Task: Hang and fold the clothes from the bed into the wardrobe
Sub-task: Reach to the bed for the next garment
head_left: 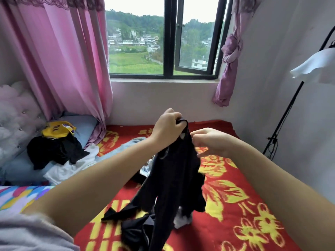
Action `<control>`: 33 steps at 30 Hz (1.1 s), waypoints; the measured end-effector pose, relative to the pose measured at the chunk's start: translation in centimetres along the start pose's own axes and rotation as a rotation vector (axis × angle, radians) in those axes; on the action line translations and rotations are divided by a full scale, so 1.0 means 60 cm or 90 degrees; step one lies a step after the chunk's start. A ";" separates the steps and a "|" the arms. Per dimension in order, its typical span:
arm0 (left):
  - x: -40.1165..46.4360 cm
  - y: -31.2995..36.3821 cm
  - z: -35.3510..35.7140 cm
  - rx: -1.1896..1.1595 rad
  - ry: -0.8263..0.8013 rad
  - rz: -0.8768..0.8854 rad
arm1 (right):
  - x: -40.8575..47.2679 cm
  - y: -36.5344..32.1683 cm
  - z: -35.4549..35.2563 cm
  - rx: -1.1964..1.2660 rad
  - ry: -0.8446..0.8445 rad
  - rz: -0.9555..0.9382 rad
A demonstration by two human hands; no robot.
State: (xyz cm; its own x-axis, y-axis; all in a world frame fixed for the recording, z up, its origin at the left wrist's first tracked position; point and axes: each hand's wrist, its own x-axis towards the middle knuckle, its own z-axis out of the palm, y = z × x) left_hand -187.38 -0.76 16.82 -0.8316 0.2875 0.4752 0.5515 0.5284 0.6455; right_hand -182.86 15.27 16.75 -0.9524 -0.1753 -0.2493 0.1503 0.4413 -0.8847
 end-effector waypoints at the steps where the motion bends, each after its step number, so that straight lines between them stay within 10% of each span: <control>1: 0.009 0.003 0.000 0.014 -0.010 -0.010 | -0.009 -0.008 0.011 0.017 -0.032 -0.016; 9: 0.029 0.029 -0.015 0.013 -0.109 -0.051 | 0.010 -0.004 0.061 -0.054 0.250 -0.101; 16: 0.063 -0.030 -0.122 0.109 -0.022 -0.102 | 0.029 0.067 -0.032 -0.228 0.236 0.101; 22: 0.047 -0.124 -0.153 0.152 -0.005 -0.176 | 0.020 0.047 -0.110 -0.201 0.324 -0.037; 27: 0.020 -0.127 -0.152 -0.292 -0.022 -0.235 | 0.000 0.001 -0.136 -0.063 0.249 -0.104; 33: 0.039 -0.106 -0.187 -0.256 -0.050 -0.199 | -0.049 -0.030 -0.203 -0.066 0.038 -0.111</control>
State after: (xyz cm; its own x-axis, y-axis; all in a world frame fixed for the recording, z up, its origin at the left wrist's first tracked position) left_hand -192.11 -12.40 20.57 -0.9546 0.2322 0.1868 0.2449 0.2537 0.9358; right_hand -183.58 25.69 23.83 -0.9762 -0.2056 -0.0693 -0.0434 0.4979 -0.8661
